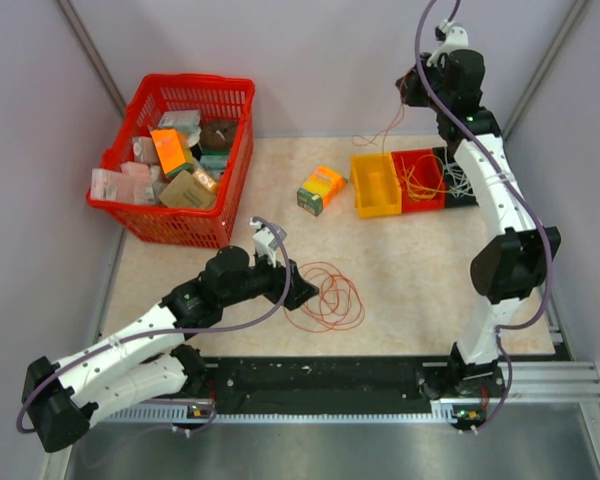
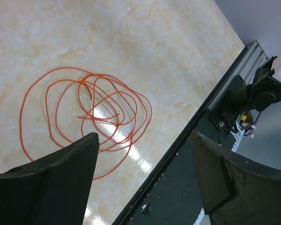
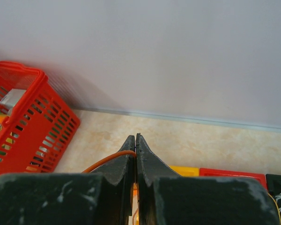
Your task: Untangle the cables
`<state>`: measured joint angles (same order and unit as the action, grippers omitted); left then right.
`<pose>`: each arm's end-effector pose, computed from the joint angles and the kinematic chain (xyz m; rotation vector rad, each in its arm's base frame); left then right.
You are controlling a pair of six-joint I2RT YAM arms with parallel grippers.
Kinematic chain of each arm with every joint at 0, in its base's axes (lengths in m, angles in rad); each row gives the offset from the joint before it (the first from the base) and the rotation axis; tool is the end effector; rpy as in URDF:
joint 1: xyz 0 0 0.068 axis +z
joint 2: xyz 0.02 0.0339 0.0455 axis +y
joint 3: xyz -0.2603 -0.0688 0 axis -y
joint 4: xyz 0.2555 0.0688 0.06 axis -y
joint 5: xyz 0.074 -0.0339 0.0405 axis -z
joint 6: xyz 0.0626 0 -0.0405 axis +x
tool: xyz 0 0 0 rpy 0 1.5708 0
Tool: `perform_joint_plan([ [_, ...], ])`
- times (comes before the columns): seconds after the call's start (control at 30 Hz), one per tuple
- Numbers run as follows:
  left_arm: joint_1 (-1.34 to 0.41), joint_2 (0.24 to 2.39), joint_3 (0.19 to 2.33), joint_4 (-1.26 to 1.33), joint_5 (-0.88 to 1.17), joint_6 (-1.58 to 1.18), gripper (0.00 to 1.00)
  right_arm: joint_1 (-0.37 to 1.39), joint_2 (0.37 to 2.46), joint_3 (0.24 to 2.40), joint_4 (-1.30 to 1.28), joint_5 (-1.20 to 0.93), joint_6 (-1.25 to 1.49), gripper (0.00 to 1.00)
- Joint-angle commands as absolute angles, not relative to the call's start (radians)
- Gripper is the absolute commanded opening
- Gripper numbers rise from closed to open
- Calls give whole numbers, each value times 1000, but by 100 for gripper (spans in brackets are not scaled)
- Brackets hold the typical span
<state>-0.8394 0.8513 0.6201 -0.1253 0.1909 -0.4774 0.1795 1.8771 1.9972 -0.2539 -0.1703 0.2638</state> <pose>0.1500 -0.1850 0.2619 0.5073 2.0084 -1.0350 0.4698 0.0960 0.4338 -0.0558 1.7246 0.4740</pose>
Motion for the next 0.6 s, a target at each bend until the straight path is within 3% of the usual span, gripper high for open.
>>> perform_joint_plan([
  [0.0, -836, 830, 653, -83, 201, -485, 84, 158, 1845, 2045, -245, -173, 265, 0],
  [0.57, -836, 839, 658, -87, 198, -482, 87, 161, 1965, 1959, -213, -141, 241, 0],
])
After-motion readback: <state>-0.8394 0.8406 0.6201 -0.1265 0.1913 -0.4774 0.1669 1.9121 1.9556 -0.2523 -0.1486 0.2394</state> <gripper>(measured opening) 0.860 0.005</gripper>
